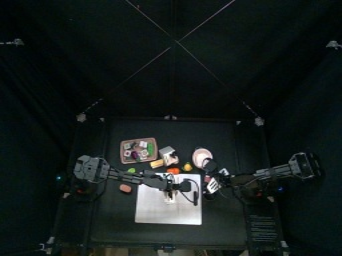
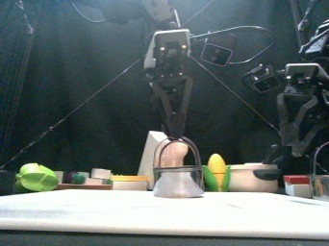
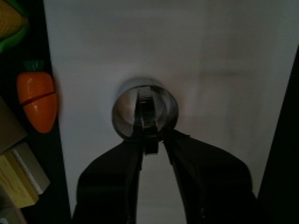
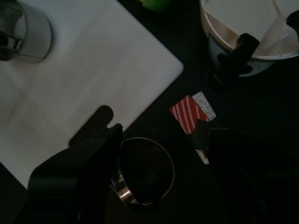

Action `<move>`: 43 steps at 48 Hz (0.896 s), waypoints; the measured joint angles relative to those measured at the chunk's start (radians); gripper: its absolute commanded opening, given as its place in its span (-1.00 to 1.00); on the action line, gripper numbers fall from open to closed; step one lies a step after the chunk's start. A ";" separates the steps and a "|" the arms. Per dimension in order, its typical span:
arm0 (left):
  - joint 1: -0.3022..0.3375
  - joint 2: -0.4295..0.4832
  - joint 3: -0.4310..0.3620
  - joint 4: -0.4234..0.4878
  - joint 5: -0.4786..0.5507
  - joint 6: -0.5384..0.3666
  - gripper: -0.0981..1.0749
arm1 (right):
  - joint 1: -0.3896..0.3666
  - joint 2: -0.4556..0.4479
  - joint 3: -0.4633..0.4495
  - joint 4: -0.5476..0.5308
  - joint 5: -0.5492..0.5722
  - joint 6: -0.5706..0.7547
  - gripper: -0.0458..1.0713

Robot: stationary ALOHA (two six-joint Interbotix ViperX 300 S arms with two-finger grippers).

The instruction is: Place medium cookie cutter over small cookie cutter

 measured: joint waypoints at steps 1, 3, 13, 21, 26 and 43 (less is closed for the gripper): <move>0.000 0.002 0.000 0.000 -0.002 0.000 0.54 | 0.000 0.000 -0.002 0.000 0.002 0.000 0.83; 0.000 0.002 -0.002 0.000 -0.005 0.000 0.62 | 0.000 0.002 -0.002 0.000 0.002 0.000 0.83; 0.002 0.003 0.000 0.003 -0.012 0.000 0.86 | 0.000 0.012 -0.002 0.000 -0.005 0.000 0.83; 0.005 -0.018 0.011 0.032 -0.029 -0.011 0.86 | 0.002 0.014 -0.002 0.002 -0.008 0.000 0.83; 0.008 -0.054 0.028 0.043 -0.057 -0.012 0.86 | 0.002 0.014 -0.002 0.002 -0.008 0.000 0.83; -0.025 -0.216 0.199 0.035 -0.267 -0.040 0.86 | 0.018 0.014 -0.002 0.006 -0.008 0.000 0.83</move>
